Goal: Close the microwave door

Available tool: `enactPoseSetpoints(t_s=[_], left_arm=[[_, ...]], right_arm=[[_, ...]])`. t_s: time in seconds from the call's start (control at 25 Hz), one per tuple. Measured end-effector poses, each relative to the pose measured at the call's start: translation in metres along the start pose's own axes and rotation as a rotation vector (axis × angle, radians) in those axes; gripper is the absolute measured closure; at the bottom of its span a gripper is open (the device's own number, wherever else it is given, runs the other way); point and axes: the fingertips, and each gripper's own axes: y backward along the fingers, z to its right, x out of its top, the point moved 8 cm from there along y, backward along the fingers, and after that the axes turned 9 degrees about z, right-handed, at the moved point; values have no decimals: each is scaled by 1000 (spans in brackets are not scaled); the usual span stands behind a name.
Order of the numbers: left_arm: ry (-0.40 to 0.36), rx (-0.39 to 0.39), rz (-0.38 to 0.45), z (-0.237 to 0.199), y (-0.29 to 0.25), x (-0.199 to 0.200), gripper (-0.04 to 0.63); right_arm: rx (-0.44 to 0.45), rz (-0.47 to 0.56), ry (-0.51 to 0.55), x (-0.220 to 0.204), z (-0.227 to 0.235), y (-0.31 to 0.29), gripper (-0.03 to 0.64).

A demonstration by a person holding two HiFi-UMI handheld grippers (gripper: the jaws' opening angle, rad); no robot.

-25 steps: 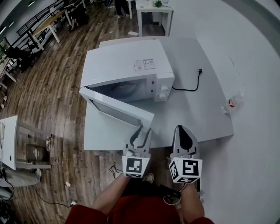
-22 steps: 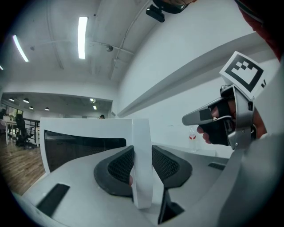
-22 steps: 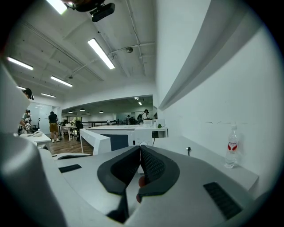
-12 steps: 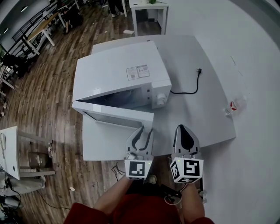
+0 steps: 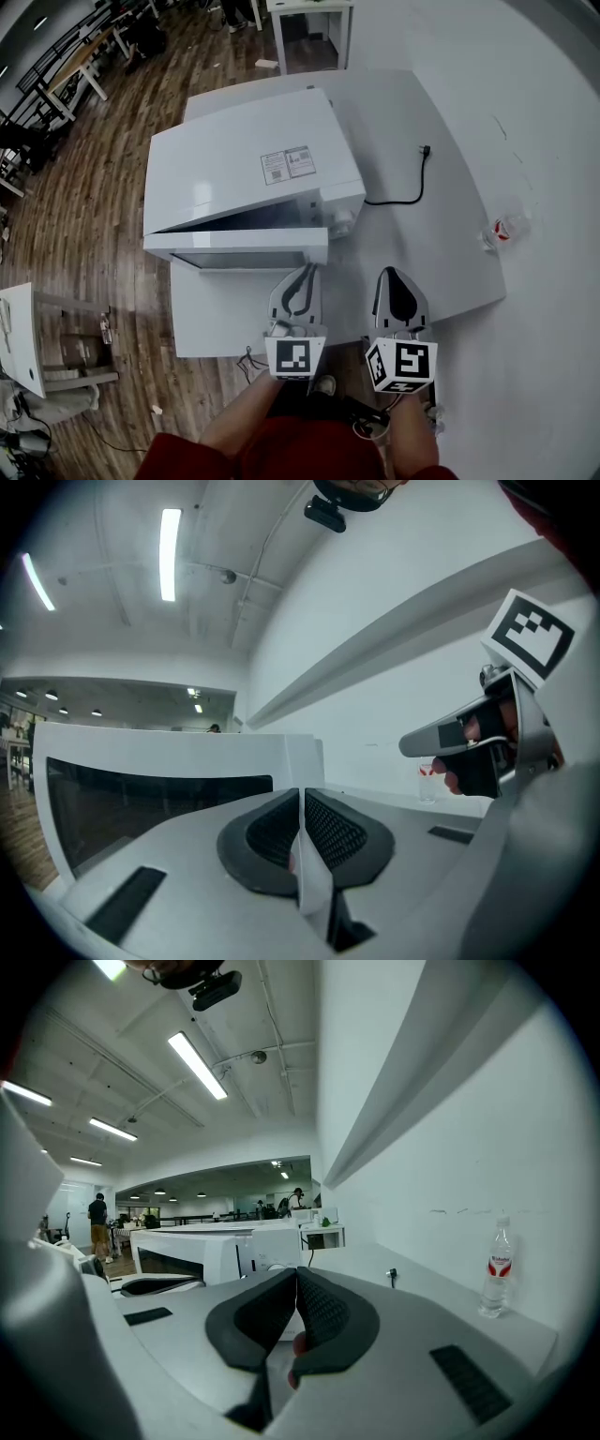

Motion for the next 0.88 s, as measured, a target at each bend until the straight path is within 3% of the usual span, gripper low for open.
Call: enactPoseSetpoints(t_s=[0.48,0.72,0.8,0.88], left_arm=[[15,-18,-14,-14,-35,-11,558],[4,-25,13,-23,-45,-13,566],[-44,-50,7,-24,-46,-13,566],[-25,-44,14,-24,-48,-13,566]], right_arm=[[-23,-23,3,-4,4,-33,589],[-23,-35,9,-6,2,-52,589],[-25,-35,8,-7,1,-59,589],[-24,-34,7,-8,0,-65,589]])
